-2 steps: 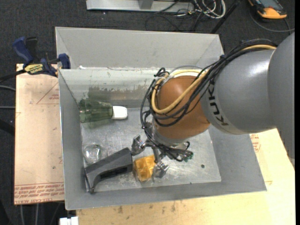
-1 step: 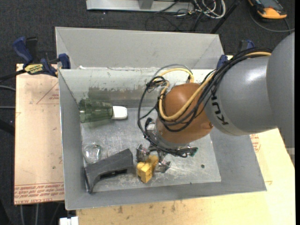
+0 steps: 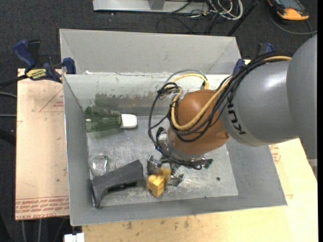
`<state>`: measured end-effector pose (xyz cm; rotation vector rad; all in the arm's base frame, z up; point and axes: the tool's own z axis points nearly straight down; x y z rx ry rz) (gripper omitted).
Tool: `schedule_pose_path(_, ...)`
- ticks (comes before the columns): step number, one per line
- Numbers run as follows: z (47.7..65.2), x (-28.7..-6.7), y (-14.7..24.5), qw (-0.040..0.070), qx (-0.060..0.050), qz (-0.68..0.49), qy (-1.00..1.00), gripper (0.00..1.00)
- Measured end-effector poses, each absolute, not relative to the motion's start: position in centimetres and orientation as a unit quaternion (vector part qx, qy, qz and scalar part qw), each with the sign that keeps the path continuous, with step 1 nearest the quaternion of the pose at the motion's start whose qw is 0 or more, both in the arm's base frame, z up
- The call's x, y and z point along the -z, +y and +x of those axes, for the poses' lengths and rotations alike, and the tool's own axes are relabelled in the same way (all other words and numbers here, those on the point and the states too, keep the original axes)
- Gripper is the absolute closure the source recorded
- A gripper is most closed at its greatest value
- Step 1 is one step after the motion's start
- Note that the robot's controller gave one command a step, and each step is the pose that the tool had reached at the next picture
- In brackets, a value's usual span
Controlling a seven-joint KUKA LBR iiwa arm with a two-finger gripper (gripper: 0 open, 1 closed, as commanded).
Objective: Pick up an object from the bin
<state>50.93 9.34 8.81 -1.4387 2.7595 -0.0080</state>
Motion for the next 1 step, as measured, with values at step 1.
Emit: schedule_pose_path(1, 50.77, -8.99, 9.44, 0.014, 0.004, -0.463, 0.886, 1.0)
